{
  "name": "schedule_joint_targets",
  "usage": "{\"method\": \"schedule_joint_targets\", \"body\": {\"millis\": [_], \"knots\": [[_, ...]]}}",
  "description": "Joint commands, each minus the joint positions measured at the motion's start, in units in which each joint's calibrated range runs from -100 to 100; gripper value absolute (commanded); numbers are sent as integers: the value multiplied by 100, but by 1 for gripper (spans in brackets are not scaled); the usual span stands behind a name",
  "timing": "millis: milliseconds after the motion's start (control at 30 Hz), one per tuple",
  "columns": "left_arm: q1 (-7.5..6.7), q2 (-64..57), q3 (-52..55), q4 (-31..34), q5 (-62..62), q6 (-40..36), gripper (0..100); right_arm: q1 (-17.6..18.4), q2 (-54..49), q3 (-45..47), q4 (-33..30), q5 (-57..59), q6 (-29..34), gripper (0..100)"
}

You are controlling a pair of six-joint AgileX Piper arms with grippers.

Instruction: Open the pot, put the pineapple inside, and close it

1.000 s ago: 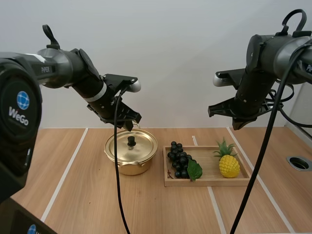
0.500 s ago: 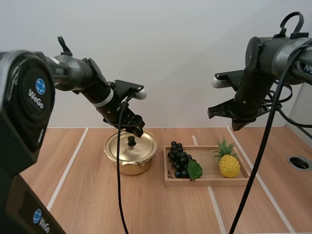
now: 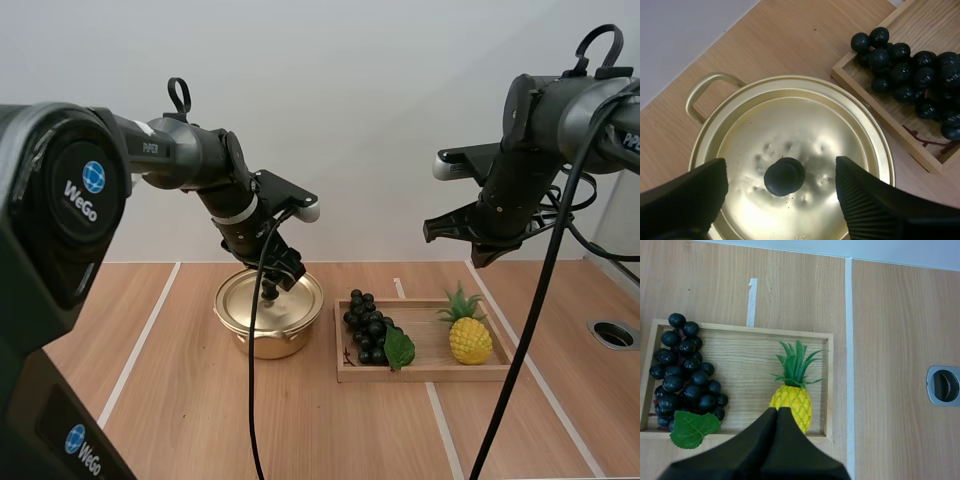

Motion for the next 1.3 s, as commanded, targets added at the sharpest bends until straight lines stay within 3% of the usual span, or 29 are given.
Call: {"method": "schedule_joint_targets", "body": {"millis": [0, 533, 667, 900, 1267], "knots": [[-24, 95, -19, 69, -21, -67, 99, -17, -36, 26, 84, -102, -66, 0], [-24, 746, -19, 69, -214, -130, 96, -17, -36, 26, 146, -118, -173, 0], [-24, 746, -19, 69, -178, -130, 76, -17, -36, 26, 146, -209, -173, 0], [-24, 746, -19, 240, 40, -130, 0, -17, -36, 26, 146, -292, -173, 0], [-24, 568, -86, 241, 40, -256, 0, -17, 122, 26, 146, -251, -127, 0]]}}
